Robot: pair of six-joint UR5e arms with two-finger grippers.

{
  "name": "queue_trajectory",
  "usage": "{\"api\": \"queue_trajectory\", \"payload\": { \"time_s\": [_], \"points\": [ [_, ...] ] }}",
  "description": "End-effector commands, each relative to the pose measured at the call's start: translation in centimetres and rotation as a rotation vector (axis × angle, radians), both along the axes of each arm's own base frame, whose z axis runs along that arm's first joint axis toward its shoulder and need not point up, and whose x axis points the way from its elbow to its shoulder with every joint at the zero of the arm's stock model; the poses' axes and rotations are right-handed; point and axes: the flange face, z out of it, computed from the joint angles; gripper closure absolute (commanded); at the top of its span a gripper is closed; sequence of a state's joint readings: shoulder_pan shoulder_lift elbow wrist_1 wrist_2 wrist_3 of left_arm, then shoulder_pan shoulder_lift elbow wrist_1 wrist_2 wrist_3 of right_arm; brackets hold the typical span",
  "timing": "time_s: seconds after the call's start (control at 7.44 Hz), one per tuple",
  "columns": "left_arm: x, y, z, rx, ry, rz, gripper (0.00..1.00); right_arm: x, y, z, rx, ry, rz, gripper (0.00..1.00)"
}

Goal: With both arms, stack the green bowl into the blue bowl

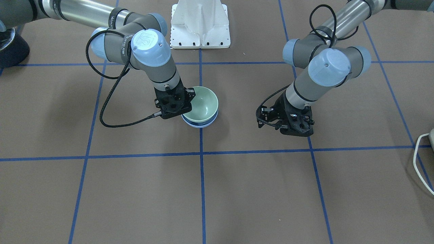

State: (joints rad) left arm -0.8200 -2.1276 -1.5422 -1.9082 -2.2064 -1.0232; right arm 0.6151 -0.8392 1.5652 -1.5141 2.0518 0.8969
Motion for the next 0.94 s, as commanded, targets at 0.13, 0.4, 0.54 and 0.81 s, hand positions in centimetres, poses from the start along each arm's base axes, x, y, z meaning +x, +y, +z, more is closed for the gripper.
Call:
{"api": "queue_trajectory", "payload": {
  "time_s": [0.13,0.4,0.54,0.81],
  "points": [
    [0.05,0.02,0.01,0.001,0.000,0.000,0.35,-0.46,-0.35,-0.17,-0.005,0.005,0.005,1.00],
    [0.05,0.02,0.01,0.001,0.000,0.000,0.35,-0.49,-0.41,-0.23,-0.003,0.005,0.007,1.00],
    [0.05,0.02,0.01,0.001,0.000,0.000,0.35,-0.50,-0.42,-0.45,0.000,0.003,0.006,1.00],
    [-0.03,-0.04,0.01,0.001,0.000,-0.001,0.35,-0.51,-0.43,-0.55,0.000,0.002,0.009,1.00]
  ]
}}
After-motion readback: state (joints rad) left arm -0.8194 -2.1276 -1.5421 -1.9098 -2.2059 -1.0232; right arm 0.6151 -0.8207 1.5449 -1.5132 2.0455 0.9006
